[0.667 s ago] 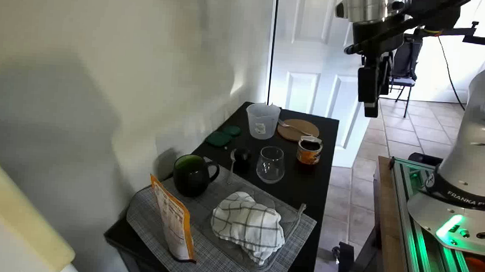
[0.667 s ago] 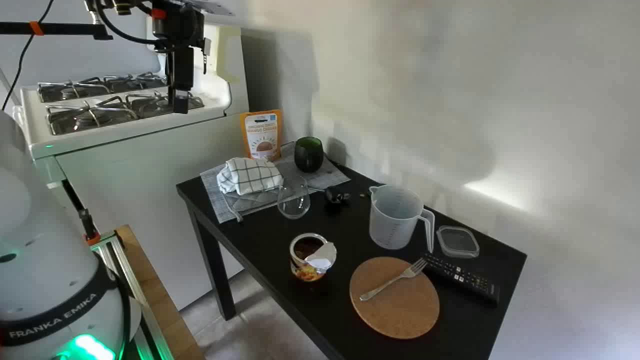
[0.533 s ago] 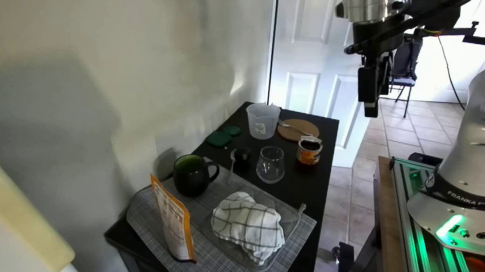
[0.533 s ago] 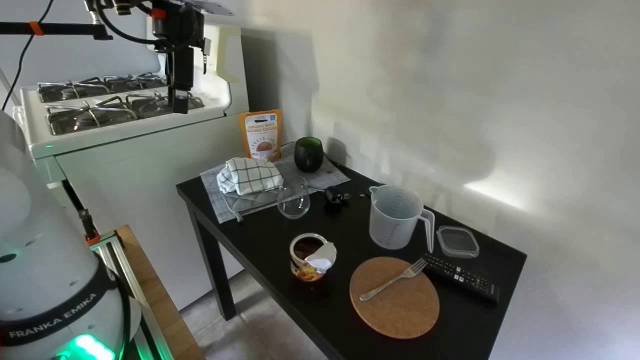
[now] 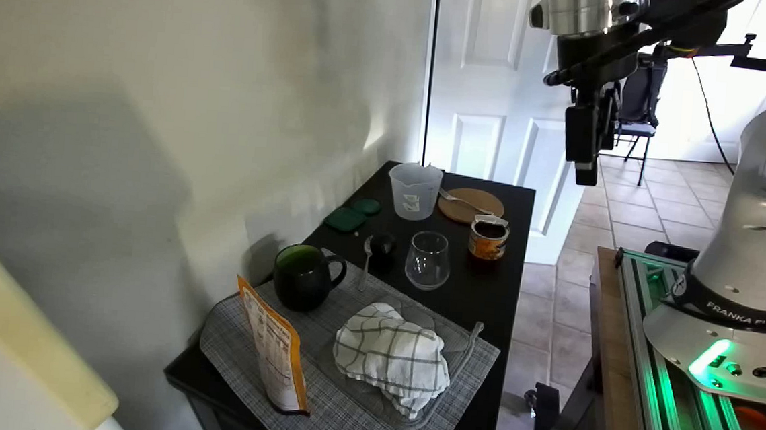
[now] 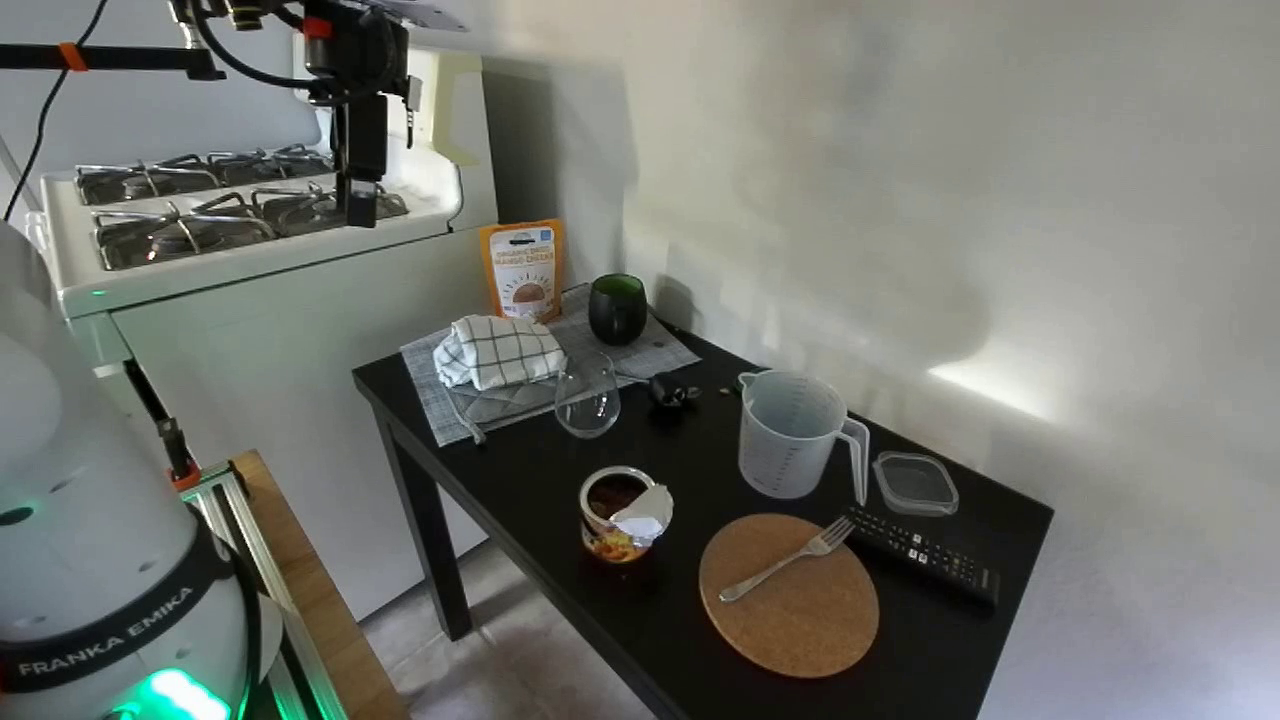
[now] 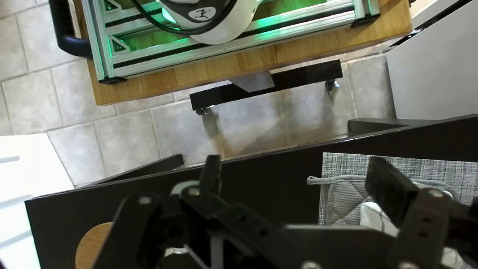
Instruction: Pick up the black ball like object from the table put it in the clear jar, pick up the silver fork and then put it in the glass cup on the left
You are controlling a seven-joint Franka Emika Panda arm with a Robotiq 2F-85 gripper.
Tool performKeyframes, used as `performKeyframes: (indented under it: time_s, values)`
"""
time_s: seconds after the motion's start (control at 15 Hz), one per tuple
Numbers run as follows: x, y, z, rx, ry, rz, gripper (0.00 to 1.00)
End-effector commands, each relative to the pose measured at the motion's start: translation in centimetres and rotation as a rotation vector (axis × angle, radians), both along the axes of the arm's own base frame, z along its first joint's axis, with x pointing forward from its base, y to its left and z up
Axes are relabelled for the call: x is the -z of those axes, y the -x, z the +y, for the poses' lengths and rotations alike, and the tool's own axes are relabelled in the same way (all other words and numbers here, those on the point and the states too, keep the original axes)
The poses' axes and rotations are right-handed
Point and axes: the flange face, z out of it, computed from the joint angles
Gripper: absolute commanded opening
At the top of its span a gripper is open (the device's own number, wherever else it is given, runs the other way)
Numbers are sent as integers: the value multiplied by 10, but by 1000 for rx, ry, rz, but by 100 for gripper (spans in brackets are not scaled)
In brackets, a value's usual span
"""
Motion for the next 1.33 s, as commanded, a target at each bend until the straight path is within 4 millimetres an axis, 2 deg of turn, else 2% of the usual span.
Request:
performKeyframes:
  time_s: [0.0,0.33,0.47,0.6,0.87,1.07,1.27]
  values:
    - [-1,0,0,0,0,1,100]
    - [-1,0,0,0,0,1,100]
    - [-6,-20,-9,98,-33,-73,100]
    - [-11,-46,-21,57,-60,-112,100]
    - [-14,-100,-58,122,-84,-159,100]
    - [1,-147,-98,232,-101,-137,100]
    - [27,-182,-138,355,-128,-89,100]
